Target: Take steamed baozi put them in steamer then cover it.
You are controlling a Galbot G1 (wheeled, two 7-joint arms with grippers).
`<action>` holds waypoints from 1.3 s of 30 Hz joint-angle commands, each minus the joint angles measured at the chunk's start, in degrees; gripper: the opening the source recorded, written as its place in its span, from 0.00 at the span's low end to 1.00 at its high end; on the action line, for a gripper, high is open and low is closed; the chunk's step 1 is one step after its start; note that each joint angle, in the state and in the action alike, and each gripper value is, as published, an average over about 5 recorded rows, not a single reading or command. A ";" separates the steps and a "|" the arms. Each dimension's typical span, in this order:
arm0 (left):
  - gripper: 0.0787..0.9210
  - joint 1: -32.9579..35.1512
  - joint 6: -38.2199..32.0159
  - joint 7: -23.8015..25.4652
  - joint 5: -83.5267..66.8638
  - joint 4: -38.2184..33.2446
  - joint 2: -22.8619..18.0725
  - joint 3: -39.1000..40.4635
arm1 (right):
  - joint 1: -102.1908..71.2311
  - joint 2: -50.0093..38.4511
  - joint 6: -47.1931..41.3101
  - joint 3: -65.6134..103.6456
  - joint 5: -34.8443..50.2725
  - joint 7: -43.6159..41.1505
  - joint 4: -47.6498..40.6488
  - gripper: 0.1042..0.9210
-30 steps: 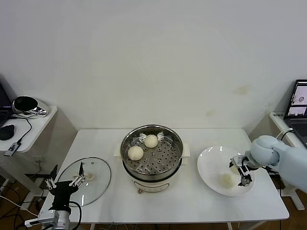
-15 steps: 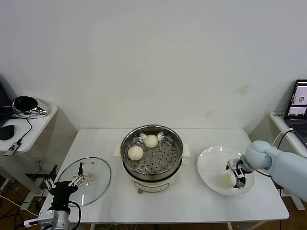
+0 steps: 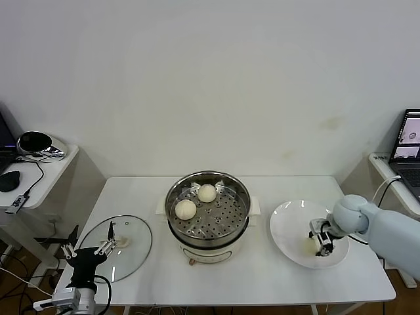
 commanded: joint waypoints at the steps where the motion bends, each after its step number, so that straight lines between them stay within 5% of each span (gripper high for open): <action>1: 0.88 -0.17 0.03 -0.01 -0.04 -0.05 0.15 0.04 | 2.95 -1.26 -0.24 0.89 2.60 -1.71 0.85 0.62; 12: 0.88 -0.74 0.18 0.01 -0.40 -0.36 0.57 0.70 | 32.24 -0.45 0.16 -7.84 14.68 -6.28 -0.23 0.62; 26: 0.88 -1.34 0.14 -0.13 -0.51 -0.39 0.26 0.92 | 50.99 26.01 5.74 -20.67 26.13 -2.70 0.74 0.62; 39: 0.88 -1.19 0.11 -0.36 -0.65 -1.04 -0.45 -0.39 | 42.82 39.43 22.65 -28.17 14.40 0.34 -0.24 0.64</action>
